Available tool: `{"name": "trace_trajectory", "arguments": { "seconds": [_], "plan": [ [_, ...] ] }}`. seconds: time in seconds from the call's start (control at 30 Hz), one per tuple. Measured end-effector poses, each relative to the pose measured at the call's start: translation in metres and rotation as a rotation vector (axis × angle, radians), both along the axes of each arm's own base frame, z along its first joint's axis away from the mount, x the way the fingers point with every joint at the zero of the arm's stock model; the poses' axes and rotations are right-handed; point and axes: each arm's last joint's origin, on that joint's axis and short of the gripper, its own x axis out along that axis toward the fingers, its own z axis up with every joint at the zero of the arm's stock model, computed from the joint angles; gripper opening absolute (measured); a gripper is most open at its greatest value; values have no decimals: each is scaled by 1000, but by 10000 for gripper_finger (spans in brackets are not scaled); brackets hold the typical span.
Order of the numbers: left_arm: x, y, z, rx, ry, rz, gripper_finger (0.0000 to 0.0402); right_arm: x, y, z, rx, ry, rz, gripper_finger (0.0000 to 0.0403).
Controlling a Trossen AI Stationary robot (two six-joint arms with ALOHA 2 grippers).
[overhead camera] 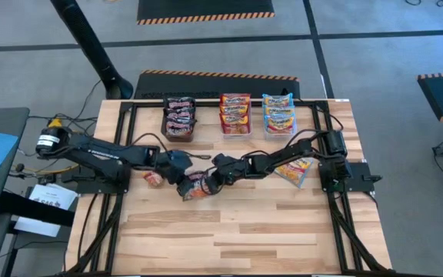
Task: Sort Maruchan noodles
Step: Put the black noodle pack into the black bin
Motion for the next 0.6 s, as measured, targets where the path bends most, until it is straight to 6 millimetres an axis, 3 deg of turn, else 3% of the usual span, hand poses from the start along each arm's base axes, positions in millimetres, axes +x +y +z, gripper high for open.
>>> {"name": "trace_trajectory", "arguments": {
  "seconds": [0.33,0.6],
  "plan": [
    [10,27,24,-55,-78,-64,144,-1,3,4,-95,-20,145,4],
    [7,45,24,-101,-78,-75,144,-3,6,16,-200,-59,259,4]
  ]
}}
